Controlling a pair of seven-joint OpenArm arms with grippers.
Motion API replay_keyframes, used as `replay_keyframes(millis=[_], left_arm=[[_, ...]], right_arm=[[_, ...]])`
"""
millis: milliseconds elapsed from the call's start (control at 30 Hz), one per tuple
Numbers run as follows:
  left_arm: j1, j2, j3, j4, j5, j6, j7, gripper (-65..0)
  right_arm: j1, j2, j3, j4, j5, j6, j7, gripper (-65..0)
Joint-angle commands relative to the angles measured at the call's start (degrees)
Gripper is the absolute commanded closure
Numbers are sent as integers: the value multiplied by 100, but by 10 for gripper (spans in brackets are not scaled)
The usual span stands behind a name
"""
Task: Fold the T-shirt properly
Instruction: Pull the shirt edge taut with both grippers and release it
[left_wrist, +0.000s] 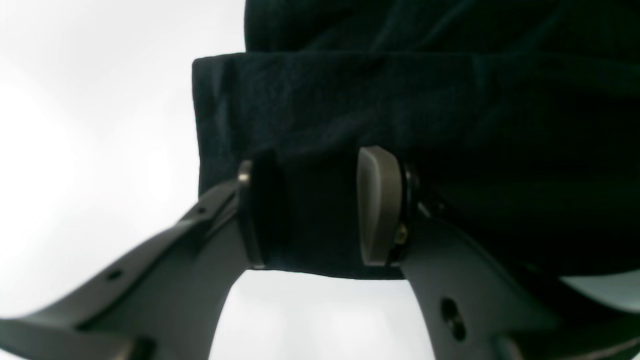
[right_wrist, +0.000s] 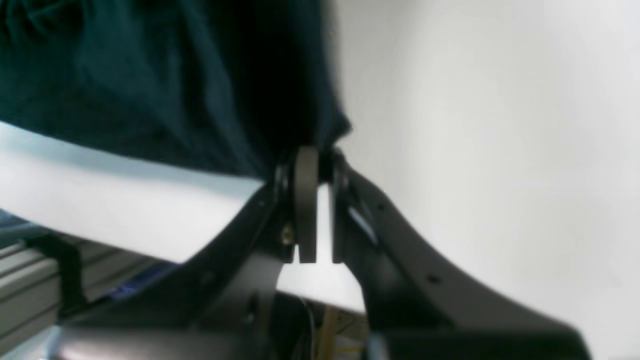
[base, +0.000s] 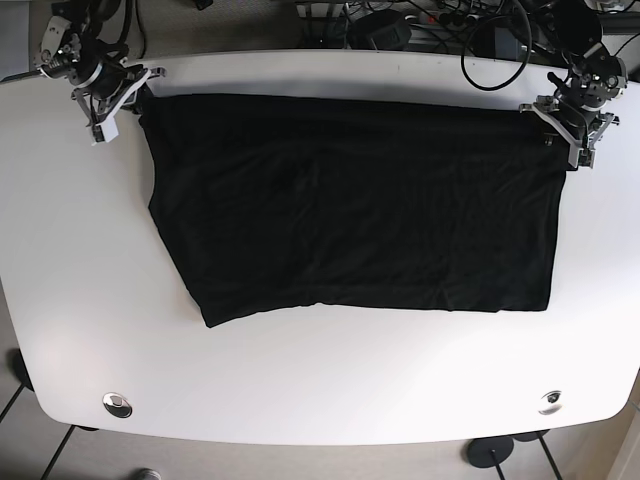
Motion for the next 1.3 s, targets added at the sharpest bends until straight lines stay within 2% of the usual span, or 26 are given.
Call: replay_keyframes(millis=[33,133,233,267,333,433,500,667,733,833,933,967,1000,1133,1200,1300], left_arm=[[76,-46,-8,11,204,12,212,-236],[76,-46,-8,11,204,12,212,-236],[76,-46,-8,28,204,12,212,-236],[76,-46,-8,28,204,12,212,-236],[76,-46,-8,55,204,12,212,-236],[76,-46,1,55,204,12,212,-236],[76,-46,18,72,204,12,220,-236],[76,-46,1,72,204,12,220,-236],[76,-46,-8,72,204,12,220,-236],[102,-46,-8,72,204,12,229,-236],[207,-20,-8,204,204,12,238,-236],[330,-20,-8,310,195,12,247,-236],[427,-20,-8,389,177,12,247,-236],[849,7,-8,802,177,12,247,-236],[1157,7,-8,987,177,12,247,-236],[1324,-37,-149,969,186,12,247,-236]], right_arm=[[-31,114,110,109,10,155,64,-22],[-137,123,462,109,10,397,-120,-25],[-137,105,690,250,10,397,-349,-29],[-154,61,752,399,10,397,-349,-49],[-286,44,787,777,10,397,-358,-174],[-365,-229,770,1305,19,397,-358,-380],[-348,-325,462,1349,19,397,-367,-433],[-365,-361,-285,1270,-34,397,-367,-390],[-348,-449,-365,997,-43,397,-340,-366],[-348,-431,-408,645,-43,397,-340,-323],[-365,-449,-417,514,-43,397,-340,-149],[-374,-449,-417,514,-43,397,-340,-55],[-383,-449,-417,514,-43,397,-340,-19],[-532,-413,-408,557,-43,397,-349,-29],[-664,-246,-408,645,-34,397,-349,-29],[-805,-202,-408,751,-34,397,-349,-32]])
